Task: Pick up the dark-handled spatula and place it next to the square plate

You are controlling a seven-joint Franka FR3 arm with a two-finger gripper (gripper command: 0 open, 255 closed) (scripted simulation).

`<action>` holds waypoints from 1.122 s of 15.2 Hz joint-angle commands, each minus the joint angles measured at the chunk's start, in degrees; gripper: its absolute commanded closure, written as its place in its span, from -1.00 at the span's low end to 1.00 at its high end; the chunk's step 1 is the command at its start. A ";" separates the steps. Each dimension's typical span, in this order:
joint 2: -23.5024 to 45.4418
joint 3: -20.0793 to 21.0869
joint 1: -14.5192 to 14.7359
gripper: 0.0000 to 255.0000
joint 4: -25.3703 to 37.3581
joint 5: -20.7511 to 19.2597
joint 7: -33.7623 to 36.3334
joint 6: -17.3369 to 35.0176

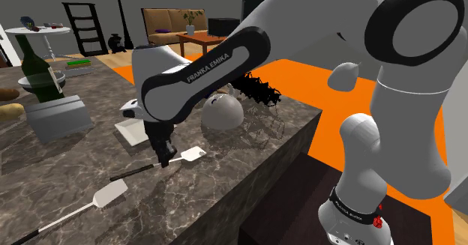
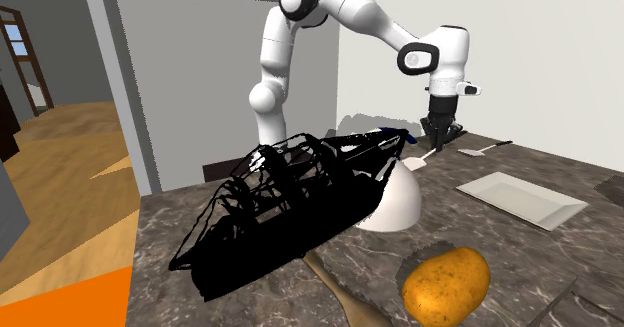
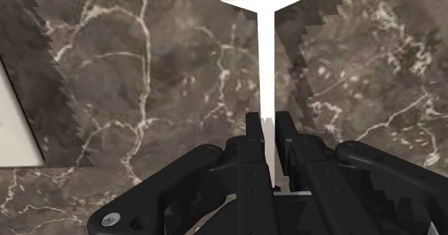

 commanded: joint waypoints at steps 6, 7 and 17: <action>1.01 0.20 -0.02 1.00 -1.15 0.57 -0.35 2.12; 1.01 0.20 -0.03 1.00 -1.15 0.57 -0.35 2.12; -1.11 -0.14 0.12 -1.00 0.16 -0.50 0.35 -1.18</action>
